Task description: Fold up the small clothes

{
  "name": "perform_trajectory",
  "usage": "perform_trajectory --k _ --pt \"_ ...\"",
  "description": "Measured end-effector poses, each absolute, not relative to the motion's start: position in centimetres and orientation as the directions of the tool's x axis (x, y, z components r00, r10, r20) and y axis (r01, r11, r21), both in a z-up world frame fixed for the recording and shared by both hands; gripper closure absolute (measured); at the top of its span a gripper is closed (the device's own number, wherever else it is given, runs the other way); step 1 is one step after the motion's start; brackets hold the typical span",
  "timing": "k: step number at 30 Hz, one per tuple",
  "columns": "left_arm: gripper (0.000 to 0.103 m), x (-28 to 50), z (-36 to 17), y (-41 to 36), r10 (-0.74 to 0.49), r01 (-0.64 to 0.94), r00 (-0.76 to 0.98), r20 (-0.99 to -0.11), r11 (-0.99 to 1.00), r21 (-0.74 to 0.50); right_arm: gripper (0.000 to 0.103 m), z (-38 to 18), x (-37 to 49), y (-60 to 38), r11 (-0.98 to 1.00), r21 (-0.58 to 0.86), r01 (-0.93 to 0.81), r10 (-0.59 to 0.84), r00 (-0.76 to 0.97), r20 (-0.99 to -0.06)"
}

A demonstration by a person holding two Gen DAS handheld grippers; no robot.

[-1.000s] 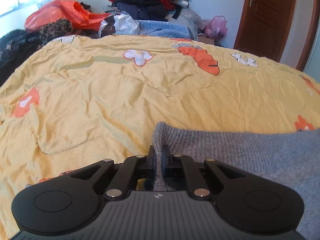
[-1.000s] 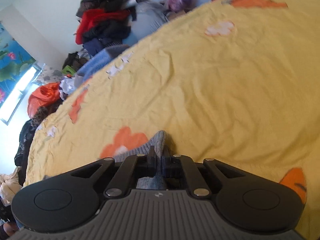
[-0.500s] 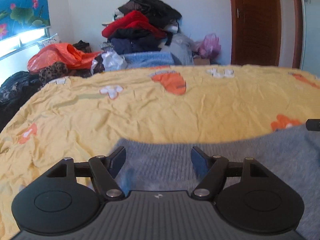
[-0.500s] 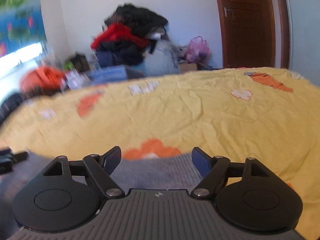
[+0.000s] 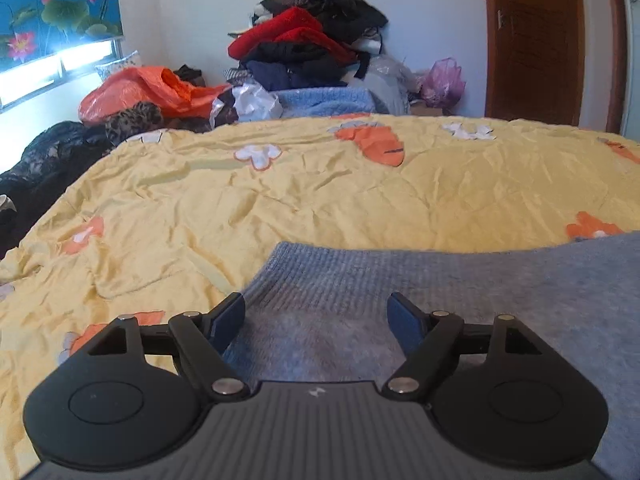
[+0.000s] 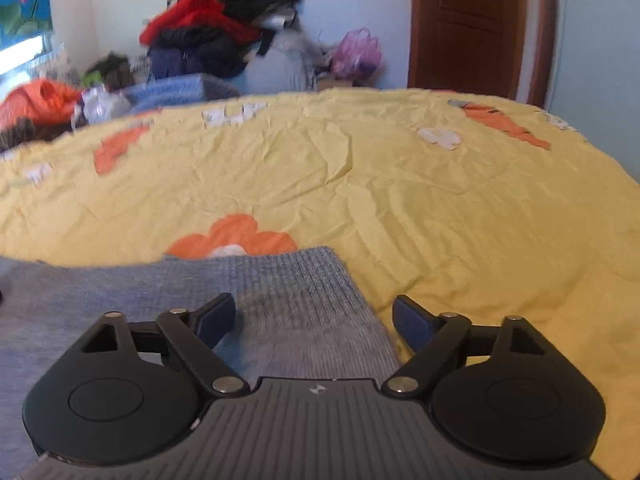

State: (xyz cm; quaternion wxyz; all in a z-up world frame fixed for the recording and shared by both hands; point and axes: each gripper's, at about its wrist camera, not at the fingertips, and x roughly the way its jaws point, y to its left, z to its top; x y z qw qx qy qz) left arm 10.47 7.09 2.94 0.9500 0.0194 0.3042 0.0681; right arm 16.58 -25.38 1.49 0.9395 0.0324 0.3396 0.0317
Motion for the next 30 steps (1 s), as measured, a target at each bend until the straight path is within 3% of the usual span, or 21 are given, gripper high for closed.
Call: perform_trajectory --k 4,8,9,13,17,22,25,30 --pt "0.024 5.0 3.7 5.3 0.016 -0.009 0.834 -0.551 1.000 0.015 0.006 3.1 9.7 -24.8 0.971 0.177 -0.160 0.232 0.806 -0.545" --pt "0.023 3.7 0.8 4.9 0.018 0.023 0.813 -0.582 0.998 0.062 0.006 0.8 6.9 -22.9 0.971 0.047 -0.233 0.214 0.772 -0.598" --pt "0.022 3.6 0.8 5.8 -0.018 0.029 0.816 -0.578 1.000 0.010 0.003 -0.2 6.7 -22.9 0.969 0.004 -0.245 0.198 0.772 -0.604" --pt "0.009 5.1 0.5 7.6 -0.049 0.023 0.788 -0.614 0.999 -0.049 0.000 -0.2 6.6 -22.9 0.955 -0.010 -0.296 0.230 0.762 -0.606" --pt "0.009 3.7 1.5 7.2 0.008 -0.016 0.795 -0.606 1.000 -0.008 0.001 0.3 6.3 -22.2 0.956 -0.054 -0.288 0.196 0.766 -0.612" --pt "0.009 -4.0 3.6 10.1 -0.102 -0.088 0.838 -0.536 0.945 -0.316 0.000 1.1 2.3 -21.6 0.955 -0.100 -0.279 0.182 0.818 -0.545" --pt "0.009 -8.2 2.4 12.1 -0.141 -0.197 0.837 -0.529 0.824 -0.531 0.001 -0.2 1.5 -20.7 0.940 -0.116 -0.321 0.191 0.777 -0.600" --pt "0.009 -9.6 1.3 13.3 -0.147 -0.276 0.812 -0.565 0.756 -0.593 0.000 -0.3 2.3 -21.6 0.948 -0.011 -0.319 0.245 0.750 -0.614"
